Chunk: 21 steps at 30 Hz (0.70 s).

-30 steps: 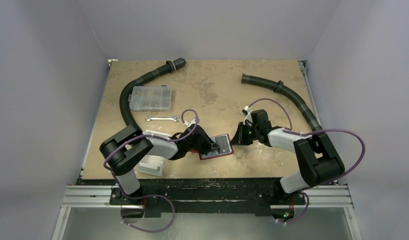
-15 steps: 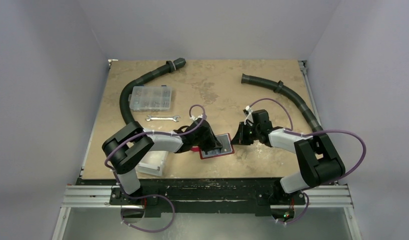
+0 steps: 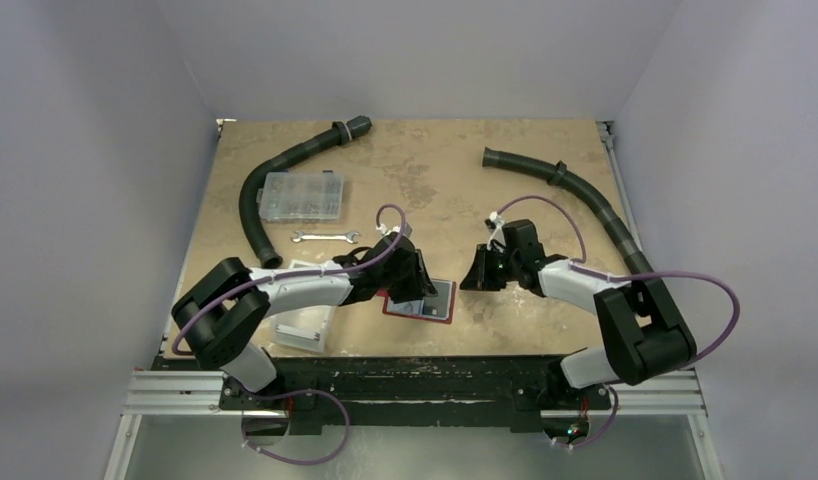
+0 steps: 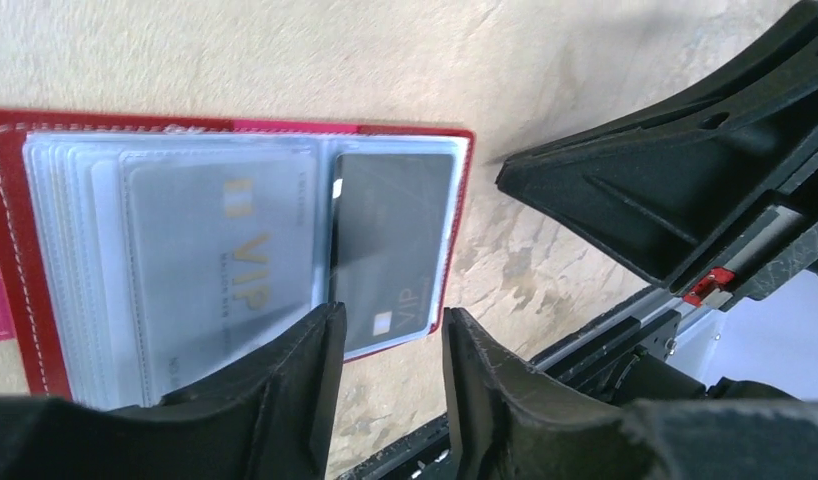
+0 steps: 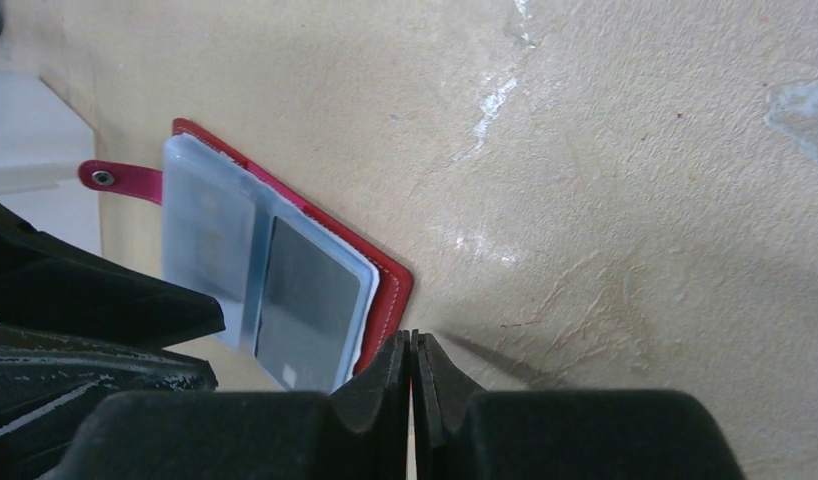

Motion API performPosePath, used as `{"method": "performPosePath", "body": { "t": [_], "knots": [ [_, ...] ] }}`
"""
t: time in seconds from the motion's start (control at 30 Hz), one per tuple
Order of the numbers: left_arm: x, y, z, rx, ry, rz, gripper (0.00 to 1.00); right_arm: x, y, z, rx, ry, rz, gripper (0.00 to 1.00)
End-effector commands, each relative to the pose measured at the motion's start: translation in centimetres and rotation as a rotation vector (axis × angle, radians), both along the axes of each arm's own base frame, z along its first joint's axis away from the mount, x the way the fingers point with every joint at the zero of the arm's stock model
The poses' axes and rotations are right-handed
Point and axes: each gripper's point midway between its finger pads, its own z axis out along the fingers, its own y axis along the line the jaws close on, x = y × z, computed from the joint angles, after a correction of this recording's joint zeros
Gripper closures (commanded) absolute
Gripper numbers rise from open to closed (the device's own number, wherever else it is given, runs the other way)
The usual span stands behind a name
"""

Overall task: Put the credit cards into the card holder
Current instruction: Insert the credit card into the card holder.

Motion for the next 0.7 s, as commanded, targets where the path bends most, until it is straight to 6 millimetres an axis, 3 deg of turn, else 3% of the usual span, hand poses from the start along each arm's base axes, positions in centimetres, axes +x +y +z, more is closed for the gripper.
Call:
{"method": "performPosePath", "body": {
  "t": [0.0,0.1,0.17,0.27,0.67],
  "knots": [
    [1.9,-1.9,5.0,-0.078,-0.15,-0.05,0.64,-0.1,0.2,1.9,0.026,-0.051,0.007,0.85],
    [2.0,-3.9,5.4,-0.162,-0.15,-0.104,0.87,-1.3,1.3,3.3,0.118,-0.029,0.043,0.77],
    [1.7,-4.4,3.9,-0.161,-0.116,-0.128,0.93,-1.7,2.3,4.4,0.197,-0.034,0.062,0.74],
    [1.7,-3.6,1.5,-0.103,-0.09,-0.117,0.99,-2.4,3.2,4.5,0.265,-0.002,0.083,0.67],
    [0.8,0.2,-1.3,0.012,-0.089,-0.064,1.0,-3.6,4.1,2.9,0.328,0.09,0.112,0.66]
  ]
}}
